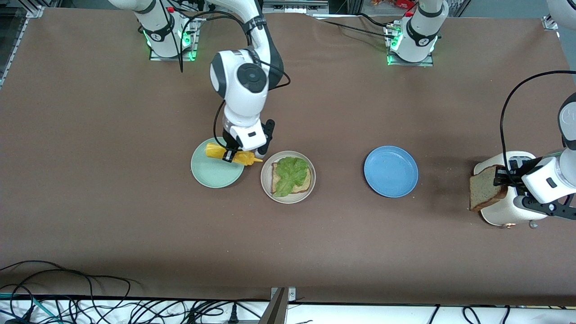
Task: Make sandwich on beige plate with both arms
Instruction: 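Carry the mustard bottle over the lettuce and tilt it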
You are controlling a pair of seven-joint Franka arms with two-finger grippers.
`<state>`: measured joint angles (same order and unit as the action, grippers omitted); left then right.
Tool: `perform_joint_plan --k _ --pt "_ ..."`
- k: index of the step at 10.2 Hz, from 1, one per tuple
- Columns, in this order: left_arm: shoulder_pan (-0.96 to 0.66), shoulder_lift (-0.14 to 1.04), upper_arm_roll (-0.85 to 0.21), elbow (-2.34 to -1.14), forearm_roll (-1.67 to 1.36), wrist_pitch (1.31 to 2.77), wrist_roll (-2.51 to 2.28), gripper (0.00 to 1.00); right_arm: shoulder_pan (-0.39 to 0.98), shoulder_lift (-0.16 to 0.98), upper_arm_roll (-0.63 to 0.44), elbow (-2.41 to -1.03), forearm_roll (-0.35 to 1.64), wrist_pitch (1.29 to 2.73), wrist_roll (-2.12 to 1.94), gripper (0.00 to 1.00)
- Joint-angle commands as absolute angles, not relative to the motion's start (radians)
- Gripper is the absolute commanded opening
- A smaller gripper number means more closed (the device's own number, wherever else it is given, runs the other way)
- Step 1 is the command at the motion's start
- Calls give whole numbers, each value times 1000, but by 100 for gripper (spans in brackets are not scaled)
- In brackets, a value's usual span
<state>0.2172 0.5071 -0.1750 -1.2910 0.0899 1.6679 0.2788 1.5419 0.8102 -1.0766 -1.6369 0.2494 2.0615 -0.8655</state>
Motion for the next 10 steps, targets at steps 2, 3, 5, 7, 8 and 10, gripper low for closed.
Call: perform_joint_plan --k 2,3,5,7,8,10 --pt "215 509 -172 -1275 64 1652 279 0 1565 856 -1042 -1611 76 2048 -775 0" --pt "215 509 -172 -1275 64 1652 279 0 1571 867 -1029 -1609 5 2046 -776 0" --pt "215 512 -172 -1275 64 1652 279 0 1575 868 -1020 -1609 -96 2013 -784 0" --pt "215 512 -172 -1275 64 1652 279 0 1574 876 -1002 -1597 -106 1999 -775 0" --pt "215 512 -172 -1275 64 1652 279 0 1560 891 -997 -1553 -107 1996 -776 0" --pt "215 515 -172 -1275 64 1652 279 0 1540 914 -1005 -1488 -106 1982 -775 0"
